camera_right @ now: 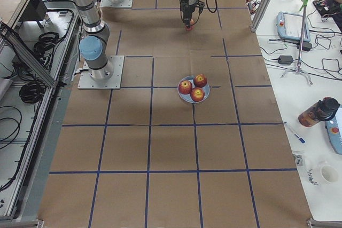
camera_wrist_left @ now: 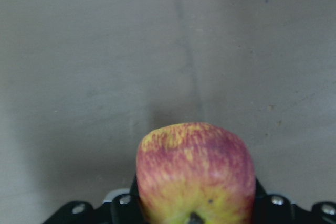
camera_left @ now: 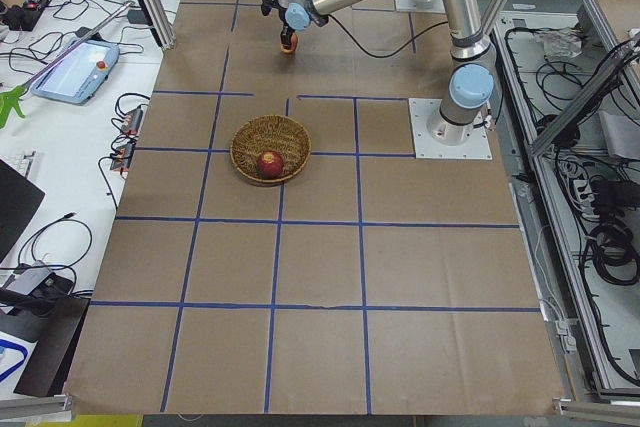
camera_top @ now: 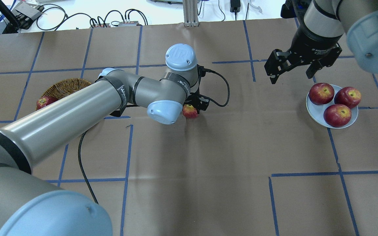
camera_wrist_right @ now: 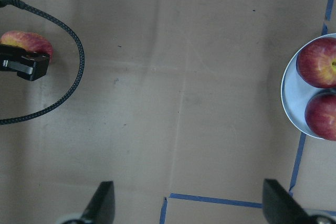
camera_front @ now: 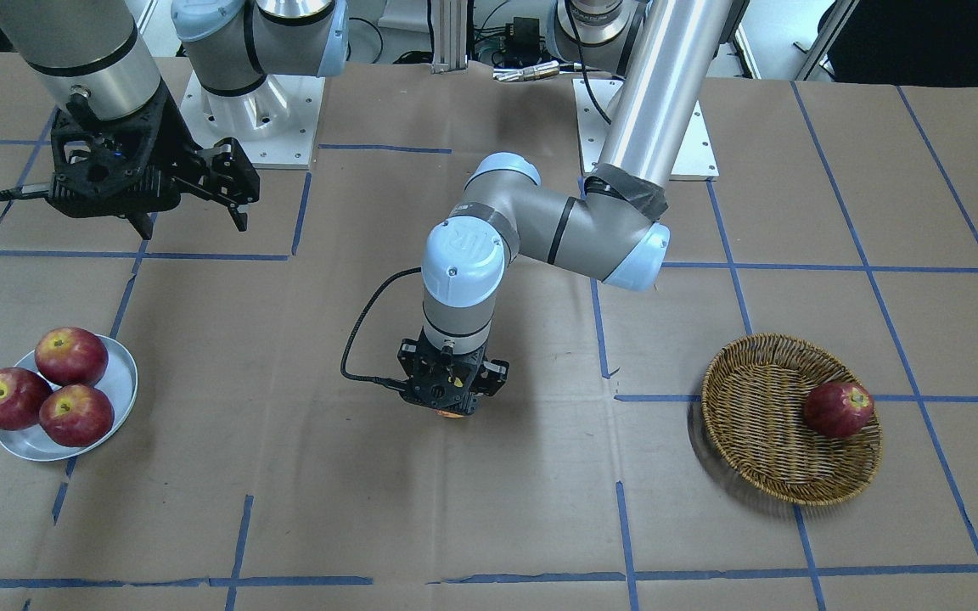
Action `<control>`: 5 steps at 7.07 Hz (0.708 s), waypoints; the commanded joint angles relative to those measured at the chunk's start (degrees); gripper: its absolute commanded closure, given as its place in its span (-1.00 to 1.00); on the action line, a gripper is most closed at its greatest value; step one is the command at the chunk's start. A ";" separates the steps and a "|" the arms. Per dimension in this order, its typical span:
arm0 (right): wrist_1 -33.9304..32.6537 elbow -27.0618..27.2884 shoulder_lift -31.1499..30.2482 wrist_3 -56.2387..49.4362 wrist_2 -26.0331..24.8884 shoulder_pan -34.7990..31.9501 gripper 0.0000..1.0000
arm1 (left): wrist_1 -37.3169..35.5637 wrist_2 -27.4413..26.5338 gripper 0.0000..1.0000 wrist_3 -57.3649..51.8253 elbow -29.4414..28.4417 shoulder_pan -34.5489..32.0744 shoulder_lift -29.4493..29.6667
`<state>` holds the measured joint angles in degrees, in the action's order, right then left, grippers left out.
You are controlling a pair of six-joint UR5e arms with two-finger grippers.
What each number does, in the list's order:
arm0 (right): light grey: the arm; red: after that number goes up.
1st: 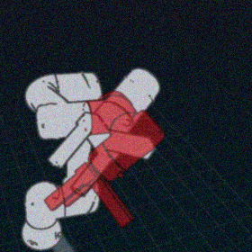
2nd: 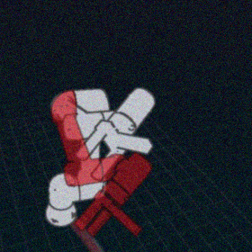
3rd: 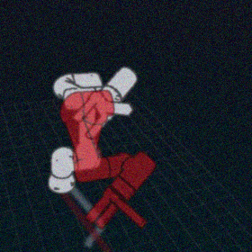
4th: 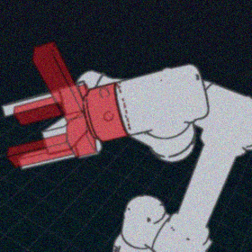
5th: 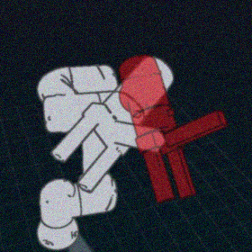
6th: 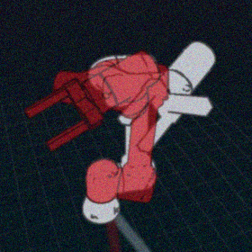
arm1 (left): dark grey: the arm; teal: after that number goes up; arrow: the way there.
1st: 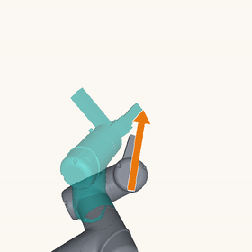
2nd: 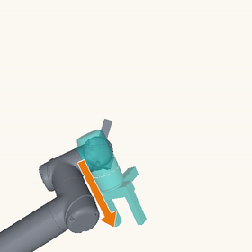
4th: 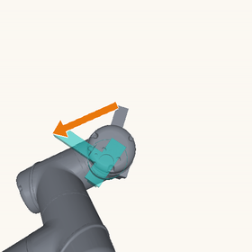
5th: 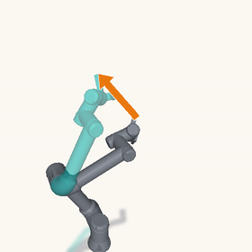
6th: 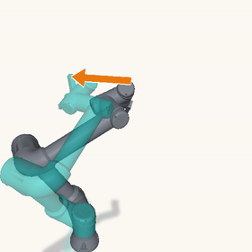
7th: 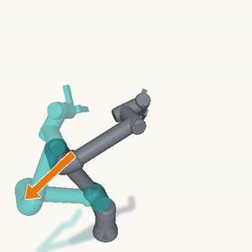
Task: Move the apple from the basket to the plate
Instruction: 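Lift the apple with the left gripper and carry it toward the table center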
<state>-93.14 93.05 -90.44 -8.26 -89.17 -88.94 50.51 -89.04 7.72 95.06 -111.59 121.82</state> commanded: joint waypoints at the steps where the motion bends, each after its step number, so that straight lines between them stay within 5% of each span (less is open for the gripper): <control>1: -0.02 0.03 0.00 0.00 -0.04 0.00 -1.00 | 0.03 -0.17 0.01 0.02 -0.14 -0.65 0.53; 2: -0.02 0.03 0.00 0.00 -0.04 0.00 -1.00 | -0.06 -0.35 -0.68 -0.24 -0.23 -0.65 0.61; 3: -0.02 -0.06 0.00 0.00 -0.04 0.00 -1.00 | 0.20 -0.52 -0.97 -0.16 -0.92 -0.56 0.27; 5: 0.06 0.03 0.00 0.00 -0.04 0.00 -1.00 | 1.43 -0.70 -0.98 -0.94 -1.28 0.75 -4.10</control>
<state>-93.15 93.05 -90.44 -8.26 -89.24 -88.94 51.25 -89.61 7.37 93.95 -111.79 120.65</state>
